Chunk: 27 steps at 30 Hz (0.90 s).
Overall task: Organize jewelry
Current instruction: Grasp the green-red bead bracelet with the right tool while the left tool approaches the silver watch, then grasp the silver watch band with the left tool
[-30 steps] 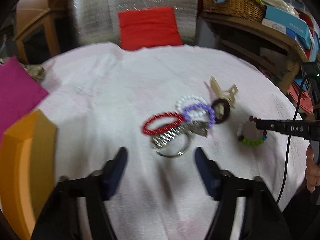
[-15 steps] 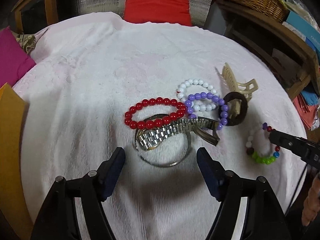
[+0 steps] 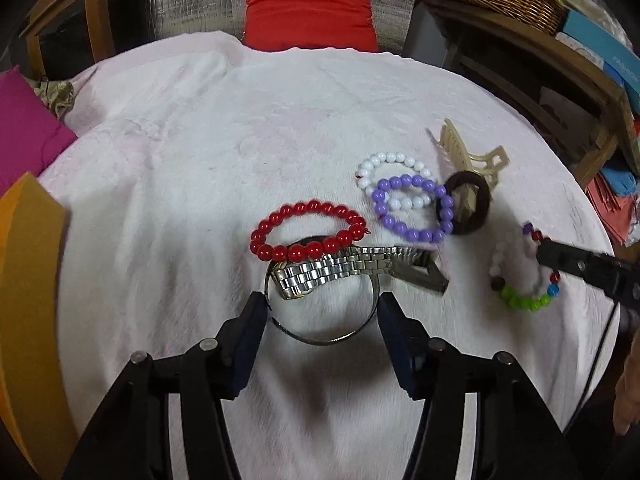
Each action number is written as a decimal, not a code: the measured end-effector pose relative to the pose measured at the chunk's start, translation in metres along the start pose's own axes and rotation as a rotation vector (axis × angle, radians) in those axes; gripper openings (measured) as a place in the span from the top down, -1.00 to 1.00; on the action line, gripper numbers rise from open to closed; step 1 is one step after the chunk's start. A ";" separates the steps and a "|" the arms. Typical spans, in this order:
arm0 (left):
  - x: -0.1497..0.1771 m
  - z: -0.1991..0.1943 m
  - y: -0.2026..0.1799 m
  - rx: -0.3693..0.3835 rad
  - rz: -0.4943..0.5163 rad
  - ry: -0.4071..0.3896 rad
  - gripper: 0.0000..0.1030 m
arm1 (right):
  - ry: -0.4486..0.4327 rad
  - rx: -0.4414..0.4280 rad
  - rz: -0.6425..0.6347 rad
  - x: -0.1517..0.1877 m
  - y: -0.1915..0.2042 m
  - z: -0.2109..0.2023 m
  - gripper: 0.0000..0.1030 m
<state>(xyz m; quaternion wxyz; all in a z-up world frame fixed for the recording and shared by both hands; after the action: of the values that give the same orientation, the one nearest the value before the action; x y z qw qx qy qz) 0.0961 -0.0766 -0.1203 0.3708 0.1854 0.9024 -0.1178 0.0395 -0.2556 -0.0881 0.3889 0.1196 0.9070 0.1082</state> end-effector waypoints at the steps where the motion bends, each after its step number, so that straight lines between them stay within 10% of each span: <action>1: 0.000 -0.006 0.001 0.000 0.007 -0.005 -0.14 | -0.005 -0.009 -0.004 0.000 0.003 -0.001 0.79; 19: -0.019 -0.073 0.034 0.044 -0.037 -0.210 -0.12 | -0.082 -0.095 -0.054 0.002 0.058 -0.006 0.79; 27: -0.015 -0.059 0.026 0.044 0.008 -0.171 -0.15 | -0.091 -0.091 -0.041 -0.001 0.056 -0.006 0.79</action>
<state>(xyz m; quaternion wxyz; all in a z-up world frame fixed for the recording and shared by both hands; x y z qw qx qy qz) 0.0796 -0.0355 -0.0704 0.4427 0.1866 0.8639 -0.1514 0.0426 -0.2033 -0.0671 0.4370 0.0878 0.8848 0.1359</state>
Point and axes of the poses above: each gripper's, at about its wrist camera, not at the fingertips, and z roughly the way its jaws point, y to its left, x to its underside, the point moved 5 cm from there along z, roughly the way its jaws point, and after that the axes turned 11 degrees about -y, right-handed, at the moved point
